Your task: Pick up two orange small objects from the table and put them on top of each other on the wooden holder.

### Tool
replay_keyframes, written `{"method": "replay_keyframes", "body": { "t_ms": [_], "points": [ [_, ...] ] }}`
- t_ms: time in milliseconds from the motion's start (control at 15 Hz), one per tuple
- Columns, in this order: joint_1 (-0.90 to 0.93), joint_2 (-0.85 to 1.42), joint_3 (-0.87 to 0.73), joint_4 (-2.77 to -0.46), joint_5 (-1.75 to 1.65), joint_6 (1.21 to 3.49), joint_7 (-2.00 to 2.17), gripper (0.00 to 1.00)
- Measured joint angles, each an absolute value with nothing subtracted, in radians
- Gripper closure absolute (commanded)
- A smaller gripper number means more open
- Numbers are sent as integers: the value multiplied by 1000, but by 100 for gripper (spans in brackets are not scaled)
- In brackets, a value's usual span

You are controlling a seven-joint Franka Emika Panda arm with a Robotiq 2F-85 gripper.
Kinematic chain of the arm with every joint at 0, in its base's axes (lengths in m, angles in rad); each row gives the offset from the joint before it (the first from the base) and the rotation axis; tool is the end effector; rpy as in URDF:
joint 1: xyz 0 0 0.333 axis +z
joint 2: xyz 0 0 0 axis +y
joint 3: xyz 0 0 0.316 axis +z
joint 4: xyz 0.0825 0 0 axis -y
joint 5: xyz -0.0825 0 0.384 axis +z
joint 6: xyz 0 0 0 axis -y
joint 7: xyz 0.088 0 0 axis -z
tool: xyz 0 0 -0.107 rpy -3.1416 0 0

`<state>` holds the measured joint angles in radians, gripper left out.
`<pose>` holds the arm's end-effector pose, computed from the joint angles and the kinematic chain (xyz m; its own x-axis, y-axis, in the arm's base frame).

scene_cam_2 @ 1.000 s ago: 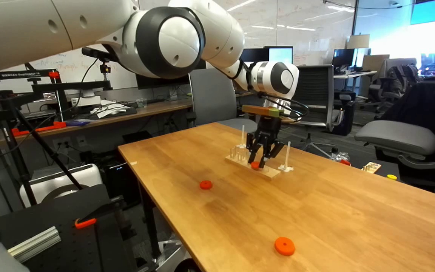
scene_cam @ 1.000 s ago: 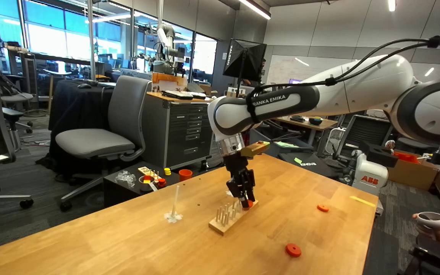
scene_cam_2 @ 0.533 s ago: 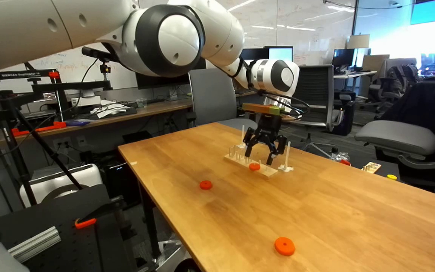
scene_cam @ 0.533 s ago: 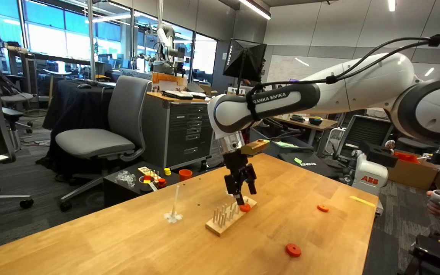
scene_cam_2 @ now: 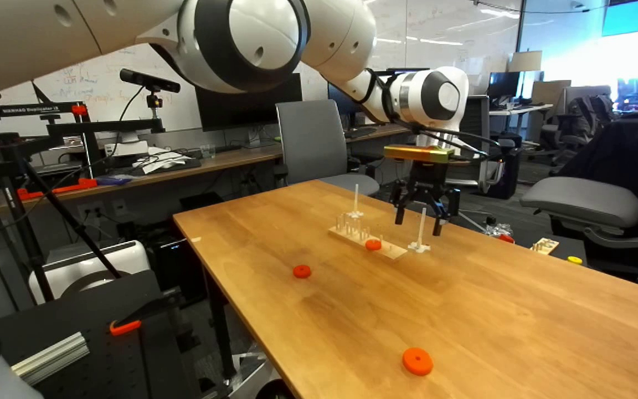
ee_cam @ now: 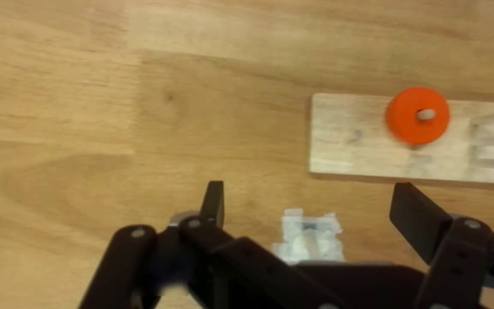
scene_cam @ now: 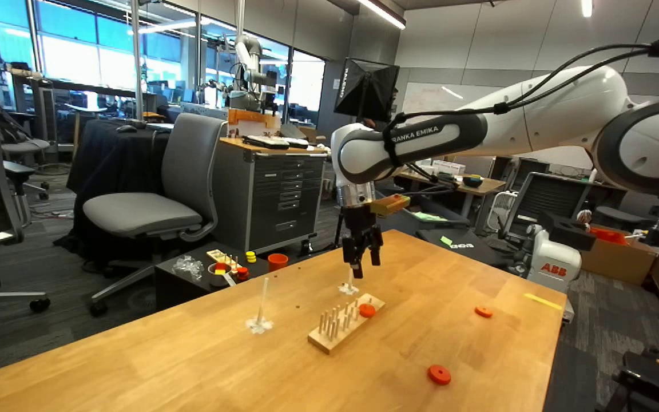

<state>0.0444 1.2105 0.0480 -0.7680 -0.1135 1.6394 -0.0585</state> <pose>0.7566 0.0428 0.1610 0.9320 0.1383 -0.3349 0.1607 -0.9862 0.0398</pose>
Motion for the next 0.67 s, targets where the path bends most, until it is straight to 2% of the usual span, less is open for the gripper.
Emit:
{"method": "replay_keyframes", "body": {
  "t_ms": [667],
  "points": [
    [-158,1129,22,-1138,-114,2006,-248,0]
  ]
}}
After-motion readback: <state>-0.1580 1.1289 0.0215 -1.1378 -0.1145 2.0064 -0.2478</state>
